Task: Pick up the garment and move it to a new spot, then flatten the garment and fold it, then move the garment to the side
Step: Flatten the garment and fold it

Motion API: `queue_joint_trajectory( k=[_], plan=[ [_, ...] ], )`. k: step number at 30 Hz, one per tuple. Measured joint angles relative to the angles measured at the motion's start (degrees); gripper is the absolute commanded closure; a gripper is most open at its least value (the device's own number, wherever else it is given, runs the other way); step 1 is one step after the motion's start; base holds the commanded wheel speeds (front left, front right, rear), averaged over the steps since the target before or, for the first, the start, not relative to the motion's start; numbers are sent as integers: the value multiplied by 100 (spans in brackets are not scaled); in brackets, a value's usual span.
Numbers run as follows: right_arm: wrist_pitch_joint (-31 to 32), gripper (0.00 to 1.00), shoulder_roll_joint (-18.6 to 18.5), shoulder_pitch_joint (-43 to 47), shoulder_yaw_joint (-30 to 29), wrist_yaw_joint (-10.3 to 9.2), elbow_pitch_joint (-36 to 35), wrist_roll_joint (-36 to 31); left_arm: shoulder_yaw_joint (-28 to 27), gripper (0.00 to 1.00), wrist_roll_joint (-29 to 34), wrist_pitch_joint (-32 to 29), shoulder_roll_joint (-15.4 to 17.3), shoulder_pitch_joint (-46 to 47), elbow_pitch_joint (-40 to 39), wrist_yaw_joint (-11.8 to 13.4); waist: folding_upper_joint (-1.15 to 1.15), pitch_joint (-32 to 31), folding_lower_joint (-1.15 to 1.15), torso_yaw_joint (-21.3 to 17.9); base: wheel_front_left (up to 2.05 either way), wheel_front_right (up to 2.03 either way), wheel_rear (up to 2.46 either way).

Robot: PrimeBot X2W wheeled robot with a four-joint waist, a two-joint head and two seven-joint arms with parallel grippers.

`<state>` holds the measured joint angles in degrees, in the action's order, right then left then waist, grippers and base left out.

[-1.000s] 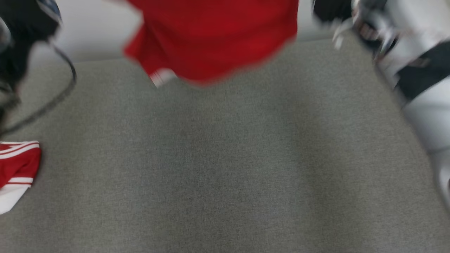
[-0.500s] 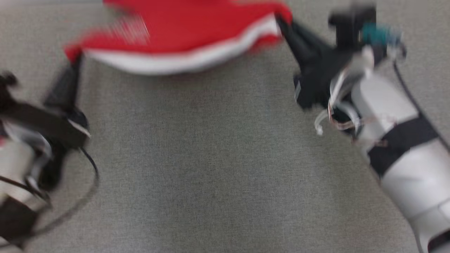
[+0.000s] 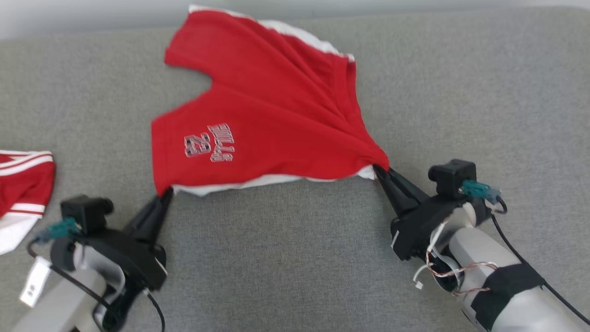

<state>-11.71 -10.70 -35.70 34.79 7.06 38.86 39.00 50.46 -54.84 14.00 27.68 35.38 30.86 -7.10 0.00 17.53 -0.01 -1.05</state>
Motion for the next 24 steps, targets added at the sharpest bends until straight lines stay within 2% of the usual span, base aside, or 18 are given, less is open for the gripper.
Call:
queue_joint_trajectory(
  k=[7,12,17,24],
  plan=[
    [-91,100,-406,373,1,5,187,24,121,100,68,16,-79,-578,222,2,-1,-530,0,25,0,0,0],
    [-99,100,-538,921,0,35,253,144,218,100,68,18,-247,-1034,243,12,-1,-937,0,57,0,0,0],
    [-118,100,-628,1485,111,35,207,337,265,100,47,19,-447,-1440,235,127,-1,-1352,0,101,0,0,0],
    [-126,100,-809,2018,269,35,-112,424,272,100,18,24,-442,-2039,66,314,-1,-1864,0,137,0,0,0]
  ],
)
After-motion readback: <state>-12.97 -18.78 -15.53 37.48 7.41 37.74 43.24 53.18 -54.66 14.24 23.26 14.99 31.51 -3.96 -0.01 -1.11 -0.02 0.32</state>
